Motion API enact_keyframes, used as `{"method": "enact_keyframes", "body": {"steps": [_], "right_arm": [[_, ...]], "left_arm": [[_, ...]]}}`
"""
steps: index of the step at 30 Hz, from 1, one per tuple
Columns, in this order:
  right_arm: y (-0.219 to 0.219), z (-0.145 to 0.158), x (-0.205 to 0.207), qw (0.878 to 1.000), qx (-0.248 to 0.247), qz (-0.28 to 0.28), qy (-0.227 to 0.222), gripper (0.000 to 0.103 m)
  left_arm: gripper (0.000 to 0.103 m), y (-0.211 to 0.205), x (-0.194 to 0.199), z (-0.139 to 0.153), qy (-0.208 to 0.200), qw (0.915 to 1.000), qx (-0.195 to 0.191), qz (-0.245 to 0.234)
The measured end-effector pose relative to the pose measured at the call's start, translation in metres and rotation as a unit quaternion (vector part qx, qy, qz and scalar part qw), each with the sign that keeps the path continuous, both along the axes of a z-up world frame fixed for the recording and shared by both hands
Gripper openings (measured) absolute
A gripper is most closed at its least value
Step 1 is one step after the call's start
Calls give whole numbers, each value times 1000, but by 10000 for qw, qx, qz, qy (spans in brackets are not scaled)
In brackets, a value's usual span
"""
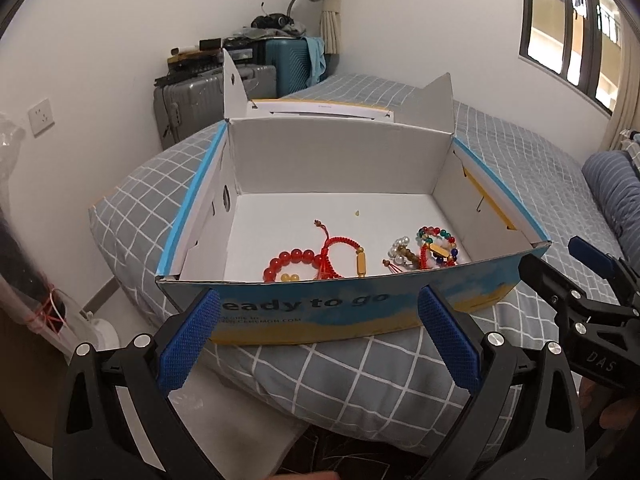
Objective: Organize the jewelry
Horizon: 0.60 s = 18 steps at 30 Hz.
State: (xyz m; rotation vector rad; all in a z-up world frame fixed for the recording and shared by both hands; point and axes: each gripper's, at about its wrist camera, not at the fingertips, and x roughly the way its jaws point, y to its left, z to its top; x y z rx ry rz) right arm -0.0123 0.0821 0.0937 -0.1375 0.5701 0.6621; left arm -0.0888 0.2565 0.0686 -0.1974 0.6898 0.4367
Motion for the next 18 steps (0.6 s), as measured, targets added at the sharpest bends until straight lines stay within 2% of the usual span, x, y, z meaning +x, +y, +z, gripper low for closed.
{"method": "enact_keyframes", "body": {"steps": [8, 18], "right_arm": [[-1, -4, 3, 10000, -26, -24, 86, 95], [2, -10, 5, 9998, -79, 7, 169, 95]], "left_arm": [[97, -4, 1, -3, -38, 9999, -37, -129], [97, -4, 2, -3, -62, 10000, 22, -57]]}}
